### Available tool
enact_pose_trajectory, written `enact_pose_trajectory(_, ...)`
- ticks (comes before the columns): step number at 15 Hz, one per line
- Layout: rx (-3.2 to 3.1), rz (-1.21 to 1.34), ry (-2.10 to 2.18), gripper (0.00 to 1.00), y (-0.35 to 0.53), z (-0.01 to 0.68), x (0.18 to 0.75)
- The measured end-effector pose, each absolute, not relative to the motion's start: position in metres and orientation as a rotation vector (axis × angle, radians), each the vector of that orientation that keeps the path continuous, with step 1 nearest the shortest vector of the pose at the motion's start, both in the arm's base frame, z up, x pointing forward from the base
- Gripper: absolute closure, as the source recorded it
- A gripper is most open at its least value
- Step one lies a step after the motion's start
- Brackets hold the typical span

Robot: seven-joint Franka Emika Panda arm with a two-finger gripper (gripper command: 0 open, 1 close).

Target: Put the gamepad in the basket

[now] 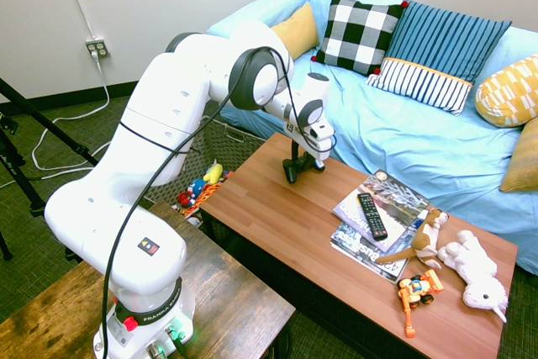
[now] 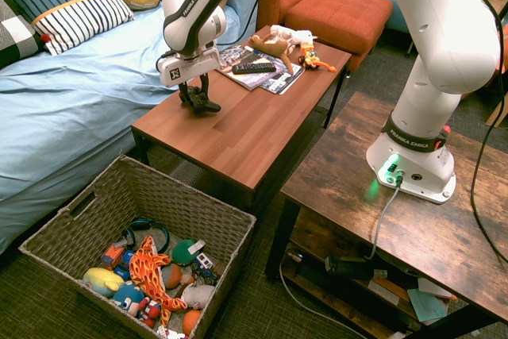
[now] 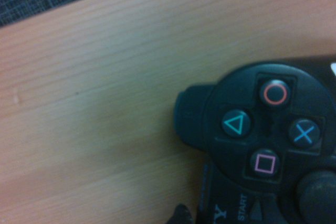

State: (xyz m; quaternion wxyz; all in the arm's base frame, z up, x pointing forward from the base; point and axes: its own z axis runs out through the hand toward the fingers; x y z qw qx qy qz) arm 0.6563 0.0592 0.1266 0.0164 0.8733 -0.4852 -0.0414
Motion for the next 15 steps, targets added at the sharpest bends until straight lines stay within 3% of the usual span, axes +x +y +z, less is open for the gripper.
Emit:
enact_pose_trajectory(4, 2.819, -0.061, -1.378, 1.00, 0.110, 0.186, 0.635)
enact_pose_trajectory(7, 2.873, 0.011, -1.198, 1.00, 0.204, 0.215, 0.600)
enact_pose_trajectory(12, 2.929, 0.023, -0.939, 1.00, 0.346, 0.189, 0.538)
enact_pose_trajectory(15, 2.916, -0.010, -0.922, 1.00, 0.360, 0.160, 0.548)
